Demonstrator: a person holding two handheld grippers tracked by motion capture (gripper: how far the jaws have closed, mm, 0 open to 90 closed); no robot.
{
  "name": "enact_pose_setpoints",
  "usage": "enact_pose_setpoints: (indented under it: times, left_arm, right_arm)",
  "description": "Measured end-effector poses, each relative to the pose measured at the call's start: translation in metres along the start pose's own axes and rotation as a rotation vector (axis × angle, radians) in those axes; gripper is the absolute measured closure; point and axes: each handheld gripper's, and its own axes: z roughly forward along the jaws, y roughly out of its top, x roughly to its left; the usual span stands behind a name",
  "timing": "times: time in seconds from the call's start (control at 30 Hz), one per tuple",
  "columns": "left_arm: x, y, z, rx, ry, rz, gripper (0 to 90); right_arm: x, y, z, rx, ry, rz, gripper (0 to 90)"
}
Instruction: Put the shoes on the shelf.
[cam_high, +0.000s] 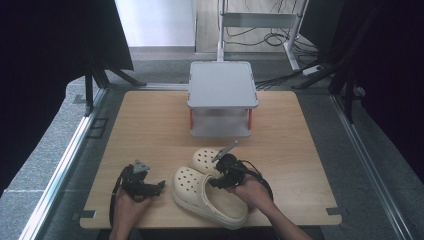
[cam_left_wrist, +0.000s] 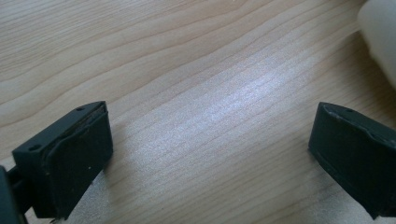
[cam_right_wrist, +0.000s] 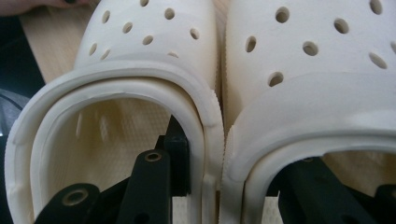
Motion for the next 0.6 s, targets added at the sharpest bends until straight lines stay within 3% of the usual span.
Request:
enact_pose_setpoints:
  times: [0.23,0.6]
  left_arm:
    - [0.0,0.0,0.0,0.002,0.0,0.001,0.0]
    - [0.0,0.0,0.0,0.003,-0.001,0.002,0.0]
  right_arm:
    - [-0.003,0.008,-0.019,-0.005,-0.016,-0.004,65.8]
    - [-0.013,0.021,-0.055,-0.028,-0.046,0.028,65.7]
